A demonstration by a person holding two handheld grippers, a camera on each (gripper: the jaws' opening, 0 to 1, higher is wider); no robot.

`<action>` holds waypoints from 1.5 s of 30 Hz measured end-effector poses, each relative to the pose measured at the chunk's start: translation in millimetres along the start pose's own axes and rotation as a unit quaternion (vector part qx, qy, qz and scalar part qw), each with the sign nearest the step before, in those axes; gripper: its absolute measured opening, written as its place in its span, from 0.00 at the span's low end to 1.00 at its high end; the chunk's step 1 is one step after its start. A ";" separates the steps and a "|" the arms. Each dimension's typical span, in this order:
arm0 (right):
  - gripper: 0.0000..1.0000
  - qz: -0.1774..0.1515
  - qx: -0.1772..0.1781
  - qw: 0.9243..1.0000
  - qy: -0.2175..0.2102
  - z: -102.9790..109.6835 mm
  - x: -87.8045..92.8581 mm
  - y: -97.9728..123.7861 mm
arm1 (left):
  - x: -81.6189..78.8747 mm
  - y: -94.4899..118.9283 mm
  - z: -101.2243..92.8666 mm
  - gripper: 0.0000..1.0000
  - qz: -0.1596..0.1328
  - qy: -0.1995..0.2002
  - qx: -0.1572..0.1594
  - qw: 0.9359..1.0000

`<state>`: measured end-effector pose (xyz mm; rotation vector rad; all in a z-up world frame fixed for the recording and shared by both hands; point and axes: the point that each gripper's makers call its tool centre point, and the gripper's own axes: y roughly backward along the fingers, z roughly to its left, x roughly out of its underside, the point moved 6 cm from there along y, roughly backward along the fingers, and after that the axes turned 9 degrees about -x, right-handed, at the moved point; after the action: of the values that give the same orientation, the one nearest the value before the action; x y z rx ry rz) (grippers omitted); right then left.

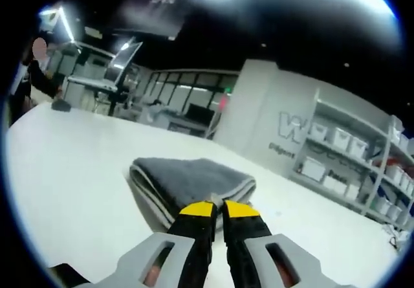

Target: Open the folded towel by lifting each exposed corner and separating the folded layers until the towel lies flat within the target outline without major curled edges

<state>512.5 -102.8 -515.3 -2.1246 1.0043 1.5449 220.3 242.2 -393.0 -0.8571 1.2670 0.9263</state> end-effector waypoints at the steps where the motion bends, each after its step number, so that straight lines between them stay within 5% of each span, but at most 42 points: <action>1: 0.01 -0.001 0.001 1.000 0.002 0.4 -1.3 0.7 | 0.4 -0.6 0.2 0.94 0.000 0.001 0.000 1.000; 17: 0.01 -0.027 0.019 0.999 0.012 1.3 -16.0 7.6 | 6.1 -6.9 -2.8 0.94 0.011 -0.007 0.001 1.000; 45: 0.00 -0.079 -0.002 0.997 0.027 17.6 -40.9 10.6 | 10.5 -14.3 -8.8 0.92 0.023 -0.013 0.010 1.000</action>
<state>486.1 -85.0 -482.4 -2.2004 0.8291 1.4233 230.7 229.4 -404.1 -0.8006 1.2752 0.9572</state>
